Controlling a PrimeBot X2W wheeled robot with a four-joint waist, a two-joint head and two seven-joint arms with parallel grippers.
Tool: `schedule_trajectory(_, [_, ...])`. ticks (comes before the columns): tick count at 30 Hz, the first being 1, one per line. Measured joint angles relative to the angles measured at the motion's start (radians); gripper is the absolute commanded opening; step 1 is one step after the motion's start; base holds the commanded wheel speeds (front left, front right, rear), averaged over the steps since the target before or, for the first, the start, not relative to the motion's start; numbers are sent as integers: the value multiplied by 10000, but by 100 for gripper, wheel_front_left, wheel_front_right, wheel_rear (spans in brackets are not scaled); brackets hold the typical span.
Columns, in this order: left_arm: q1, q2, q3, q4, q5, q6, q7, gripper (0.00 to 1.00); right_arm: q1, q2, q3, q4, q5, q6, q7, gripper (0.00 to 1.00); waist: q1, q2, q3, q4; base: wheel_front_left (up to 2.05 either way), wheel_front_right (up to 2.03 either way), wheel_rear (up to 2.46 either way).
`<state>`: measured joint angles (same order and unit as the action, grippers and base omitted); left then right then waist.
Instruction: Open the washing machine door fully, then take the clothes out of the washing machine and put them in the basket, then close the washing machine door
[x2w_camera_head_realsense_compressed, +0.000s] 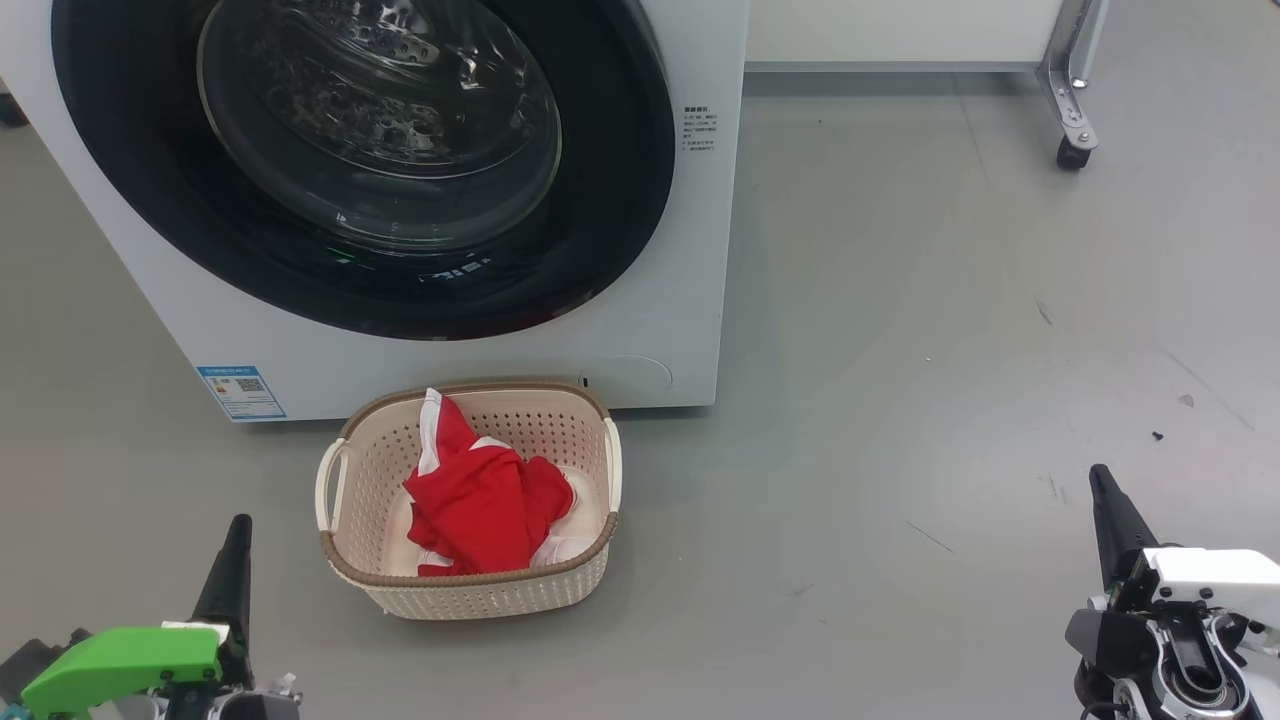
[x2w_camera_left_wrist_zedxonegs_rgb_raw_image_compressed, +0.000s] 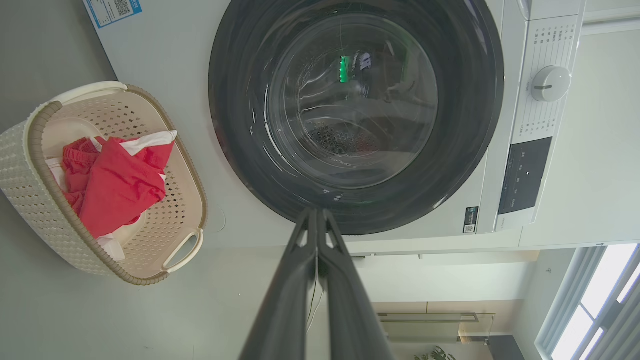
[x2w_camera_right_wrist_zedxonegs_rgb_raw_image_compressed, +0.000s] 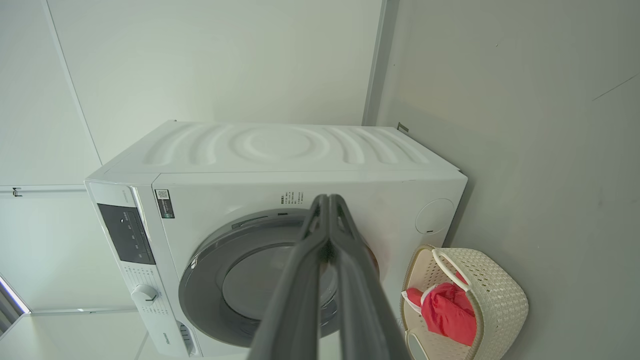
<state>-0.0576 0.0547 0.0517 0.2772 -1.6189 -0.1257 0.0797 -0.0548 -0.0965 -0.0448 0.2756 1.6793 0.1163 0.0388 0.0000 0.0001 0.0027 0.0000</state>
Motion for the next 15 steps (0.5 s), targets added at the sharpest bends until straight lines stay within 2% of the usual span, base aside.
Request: schedule_trajectory(15, [0,-2,10,-4,0,0,46,0,-2,4,-15,10,0,0,0,0,0,0,0,0,0,0,0])
